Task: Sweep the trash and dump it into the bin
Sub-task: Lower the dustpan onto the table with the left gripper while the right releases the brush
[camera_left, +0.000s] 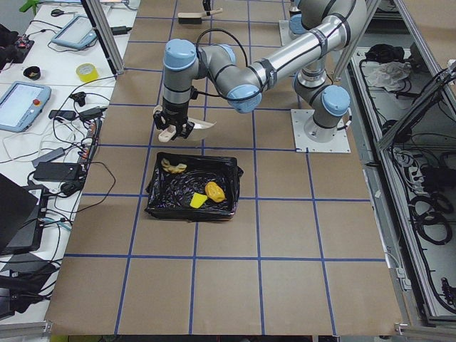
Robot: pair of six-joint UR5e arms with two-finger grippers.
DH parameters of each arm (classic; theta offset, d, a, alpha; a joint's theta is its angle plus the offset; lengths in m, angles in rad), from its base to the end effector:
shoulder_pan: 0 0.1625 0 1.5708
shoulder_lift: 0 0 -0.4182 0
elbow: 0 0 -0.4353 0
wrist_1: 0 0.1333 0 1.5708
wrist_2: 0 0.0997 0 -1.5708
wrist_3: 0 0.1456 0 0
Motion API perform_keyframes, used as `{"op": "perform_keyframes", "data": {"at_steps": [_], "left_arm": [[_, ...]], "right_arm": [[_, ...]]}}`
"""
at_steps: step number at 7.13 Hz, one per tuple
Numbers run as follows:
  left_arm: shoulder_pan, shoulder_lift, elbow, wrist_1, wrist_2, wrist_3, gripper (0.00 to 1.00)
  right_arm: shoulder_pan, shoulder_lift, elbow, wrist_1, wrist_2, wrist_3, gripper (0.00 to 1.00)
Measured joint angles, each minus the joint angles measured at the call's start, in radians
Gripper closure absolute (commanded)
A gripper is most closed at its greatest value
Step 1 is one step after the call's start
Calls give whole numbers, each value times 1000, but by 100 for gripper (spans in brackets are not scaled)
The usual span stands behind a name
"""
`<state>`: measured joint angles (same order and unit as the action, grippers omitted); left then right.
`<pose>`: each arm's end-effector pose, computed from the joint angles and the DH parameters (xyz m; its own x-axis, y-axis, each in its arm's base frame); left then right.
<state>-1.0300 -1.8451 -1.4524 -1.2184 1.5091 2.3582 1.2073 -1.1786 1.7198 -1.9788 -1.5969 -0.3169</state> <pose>0.2227 -0.6472 0.3744 0.2543 0.9501 -0.1806 0.9660 -0.2404 0.0956 -0.0967 -0.6184 0.1672 -0.9988 0.0460 -0.0168 0.0433 0.9900 0.1343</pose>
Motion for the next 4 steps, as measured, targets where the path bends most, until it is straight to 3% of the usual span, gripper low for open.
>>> {"op": "perform_keyframes", "data": {"at_steps": [1, 4], "left_arm": [[-54, -30, -1, -20, -60, -77, 100], [-189, -167, 4, 5, -121, -327, 100]], "right_arm": [[0, -18, -13, 5, 0, 3, 3], [9, -156, -109, 149, -10, 39, 0]]}}
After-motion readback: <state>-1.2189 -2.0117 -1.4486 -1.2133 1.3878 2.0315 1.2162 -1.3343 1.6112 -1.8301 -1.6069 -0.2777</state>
